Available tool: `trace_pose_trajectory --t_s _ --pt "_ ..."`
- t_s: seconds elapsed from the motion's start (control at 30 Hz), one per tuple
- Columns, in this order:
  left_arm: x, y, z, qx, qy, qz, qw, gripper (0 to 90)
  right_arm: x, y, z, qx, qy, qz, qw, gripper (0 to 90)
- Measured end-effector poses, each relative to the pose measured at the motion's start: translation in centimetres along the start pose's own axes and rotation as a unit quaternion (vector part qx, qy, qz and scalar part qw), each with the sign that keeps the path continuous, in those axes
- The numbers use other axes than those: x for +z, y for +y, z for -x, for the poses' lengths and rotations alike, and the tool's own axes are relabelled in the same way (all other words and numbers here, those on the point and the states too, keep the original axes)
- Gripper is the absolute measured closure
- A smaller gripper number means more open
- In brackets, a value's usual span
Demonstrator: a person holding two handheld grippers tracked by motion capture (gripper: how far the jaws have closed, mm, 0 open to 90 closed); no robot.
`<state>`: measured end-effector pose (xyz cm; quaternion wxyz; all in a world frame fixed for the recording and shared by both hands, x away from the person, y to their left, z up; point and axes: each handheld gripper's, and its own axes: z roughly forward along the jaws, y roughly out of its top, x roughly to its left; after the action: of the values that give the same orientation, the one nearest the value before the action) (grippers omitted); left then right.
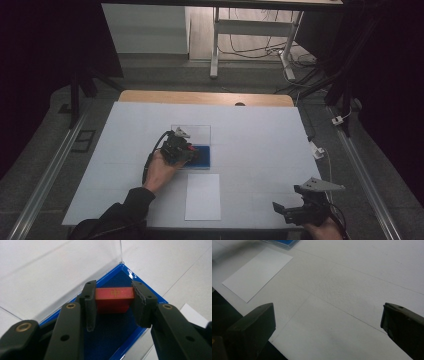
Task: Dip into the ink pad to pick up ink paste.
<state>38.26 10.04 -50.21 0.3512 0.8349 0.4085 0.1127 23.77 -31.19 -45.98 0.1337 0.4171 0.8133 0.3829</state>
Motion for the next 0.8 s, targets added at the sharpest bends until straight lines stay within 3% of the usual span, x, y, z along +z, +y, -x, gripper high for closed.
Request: trace_pose_trajectory --t_s 0.17,0.33,0.4,0.53,0.6,0.7,0.8 --pt "0.1 -0.1 0.6 0.028 0.017 -0.001 0.9995 58.6 0.0 0.0 0.0 0.0 0.001 0.001 1.0 0.0" --pt "0.2 -0.1 1.6 0.059 0.048 -0.002 0.9971 58.7 0.0 0.0 0.0 0.0 0.001 -0.001 1.0 0.0" --pt "0.3 -0.1 1.5 0.054 0.044 -0.001 0.9976 58.7 0.0 0.0 0.0 0.0 0.001 0.0 1.0 0.0" --pt "0.2 -0.5 -0.1 0.008 -0.004 0.013 0.9999 58.7 0.0 0.0 0.0 0.0 0.001 0.0 1.0 0.0" --pt "0.1 -0.6 -0.4 -0.001 -0.012 0.015 0.9998 58.7 0.0 0.0 0.0 0.0 0.001 0.0 1.0 0.0" --pt "0.1 -0.6 0.1 0.011 0.001 0.015 0.9998 58.7 0.0 0.0 0.0 0.0 0.001 0.0 1.0 0.0" --pt "0.2 -0.7 1.0 0.03 0.028 0.014 0.9991 58.7 0.0 0.0 0.0 0.0 0.001 0.0 1.0 0.0"
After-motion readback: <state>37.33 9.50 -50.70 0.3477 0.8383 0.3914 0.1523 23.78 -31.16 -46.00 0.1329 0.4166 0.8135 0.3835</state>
